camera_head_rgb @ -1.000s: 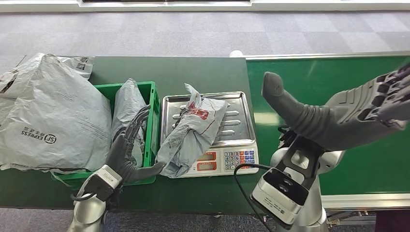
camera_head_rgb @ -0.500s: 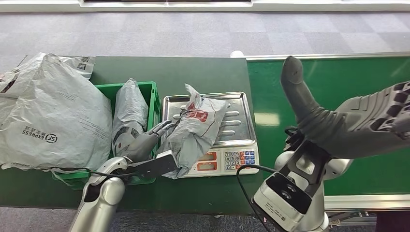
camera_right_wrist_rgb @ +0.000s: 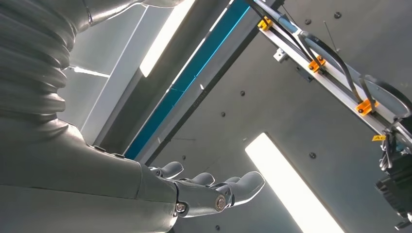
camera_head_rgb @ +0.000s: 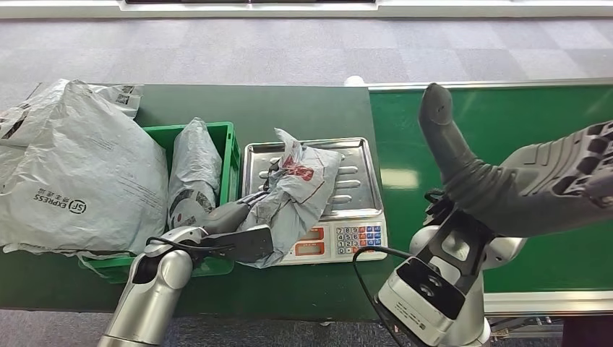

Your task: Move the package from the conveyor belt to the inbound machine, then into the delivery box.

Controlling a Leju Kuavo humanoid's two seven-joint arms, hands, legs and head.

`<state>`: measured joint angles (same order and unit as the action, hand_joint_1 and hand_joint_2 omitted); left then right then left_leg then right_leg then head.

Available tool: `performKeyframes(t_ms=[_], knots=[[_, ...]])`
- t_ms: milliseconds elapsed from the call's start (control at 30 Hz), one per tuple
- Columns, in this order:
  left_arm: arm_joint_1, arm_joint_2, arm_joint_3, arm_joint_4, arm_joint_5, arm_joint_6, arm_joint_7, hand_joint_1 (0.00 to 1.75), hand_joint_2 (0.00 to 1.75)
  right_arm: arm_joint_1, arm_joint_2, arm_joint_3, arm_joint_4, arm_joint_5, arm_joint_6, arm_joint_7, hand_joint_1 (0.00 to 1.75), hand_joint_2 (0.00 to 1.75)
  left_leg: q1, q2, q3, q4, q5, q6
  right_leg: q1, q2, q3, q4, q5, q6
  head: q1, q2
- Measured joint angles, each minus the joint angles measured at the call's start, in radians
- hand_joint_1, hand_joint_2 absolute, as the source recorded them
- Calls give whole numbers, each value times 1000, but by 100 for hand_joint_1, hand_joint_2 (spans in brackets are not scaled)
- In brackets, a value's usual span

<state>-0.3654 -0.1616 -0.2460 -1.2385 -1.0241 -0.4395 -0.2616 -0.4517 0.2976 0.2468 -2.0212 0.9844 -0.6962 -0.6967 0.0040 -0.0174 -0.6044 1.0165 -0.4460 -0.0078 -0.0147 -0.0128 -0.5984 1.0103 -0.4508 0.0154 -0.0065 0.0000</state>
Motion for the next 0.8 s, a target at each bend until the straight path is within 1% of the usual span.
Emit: performKeyframes(t_ms=[133, 267, 600, 800], knots=[[-21, -7, -2, 30, -1, 0, 1, 0, 175, 6, 0, 0, 0, 3, 0, 0, 0, 175, 0, 0, 1, 0, 0, 0, 0, 0, 1, 0, 0, 0, 0, 0], [-42, -16, -3, 63, 6, 0, 1, 175, 175, 12, 0, -1, 0, 3, 0, 0, 0, 175, 0, 0, 1, 0, 0, 0, 0, 0, 2, 0, 0, 0, 0, 0], [-62, -26, 0, 86, 67, 0, -31, 175, 175, 15, 0, -11, 17, 6, 0, 0, 0, 175, 0, 0, 2, 0, 0, 0, 0, 0, 2, 0, 0, 0, 0, 0], [-58, -42, 40, 71, 54, 0, -69, 175, 175, 15, 1, -20, 37, 11, 0, 1, 0, 175, 0, 0, 1, 0, 0, 0, 0, 0, 2, 0, 0, 0, 0, 0]])
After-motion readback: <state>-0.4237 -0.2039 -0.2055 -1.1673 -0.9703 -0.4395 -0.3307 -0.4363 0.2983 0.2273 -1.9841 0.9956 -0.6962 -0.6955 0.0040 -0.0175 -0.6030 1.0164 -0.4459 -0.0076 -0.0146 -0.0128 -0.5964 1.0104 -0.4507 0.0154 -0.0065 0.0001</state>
